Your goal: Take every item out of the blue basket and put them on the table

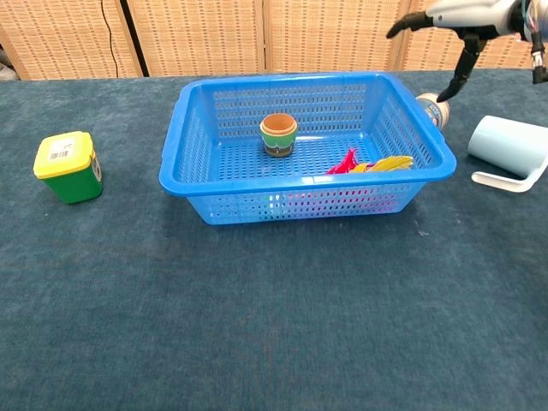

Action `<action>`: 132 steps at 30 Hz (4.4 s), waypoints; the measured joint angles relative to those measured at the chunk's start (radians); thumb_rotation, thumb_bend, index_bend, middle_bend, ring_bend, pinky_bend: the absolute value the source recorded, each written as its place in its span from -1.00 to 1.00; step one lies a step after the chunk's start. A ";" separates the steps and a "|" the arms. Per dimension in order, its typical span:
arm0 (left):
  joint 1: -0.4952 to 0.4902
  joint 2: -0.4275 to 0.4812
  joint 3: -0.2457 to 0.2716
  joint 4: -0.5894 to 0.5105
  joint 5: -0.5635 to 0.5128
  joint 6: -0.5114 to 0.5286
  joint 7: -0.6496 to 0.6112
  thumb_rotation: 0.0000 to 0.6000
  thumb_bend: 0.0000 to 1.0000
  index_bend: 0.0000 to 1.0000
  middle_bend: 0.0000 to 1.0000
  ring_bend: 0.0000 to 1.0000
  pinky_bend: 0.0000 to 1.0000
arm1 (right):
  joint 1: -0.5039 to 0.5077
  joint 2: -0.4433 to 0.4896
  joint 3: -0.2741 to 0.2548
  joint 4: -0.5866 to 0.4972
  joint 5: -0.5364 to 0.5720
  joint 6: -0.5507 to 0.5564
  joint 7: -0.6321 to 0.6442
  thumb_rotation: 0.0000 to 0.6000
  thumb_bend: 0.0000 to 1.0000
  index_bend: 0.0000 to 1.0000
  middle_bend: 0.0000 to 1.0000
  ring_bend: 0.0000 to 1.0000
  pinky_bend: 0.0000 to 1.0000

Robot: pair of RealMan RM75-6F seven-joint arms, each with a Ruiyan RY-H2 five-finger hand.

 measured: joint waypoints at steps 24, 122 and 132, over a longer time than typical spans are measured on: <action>-0.011 -0.001 -0.005 0.011 -0.023 -0.018 -0.002 1.00 -0.96 -1.00 -1.00 -1.00 -1.00 | 0.184 0.082 0.069 -0.406 0.273 -0.335 -0.182 1.00 -1.00 -1.00 -1.00 -1.00 -1.00; -0.017 -0.024 0.012 0.004 -0.010 -0.028 0.046 1.00 -0.96 -1.00 -1.00 -1.00 -1.00 | -0.034 -0.072 0.089 0.176 0.357 0.065 -0.197 1.00 -0.94 -0.79 -0.79 -0.80 -0.39; -0.022 -0.033 0.009 0.015 -0.002 -0.028 0.034 1.00 -0.96 -1.00 -1.00 -1.00 -1.00 | -0.070 -0.041 0.062 0.156 0.340 -0.121 -0.185 1.00 -1.00 -1.00 -1.00 -1.00 -1.00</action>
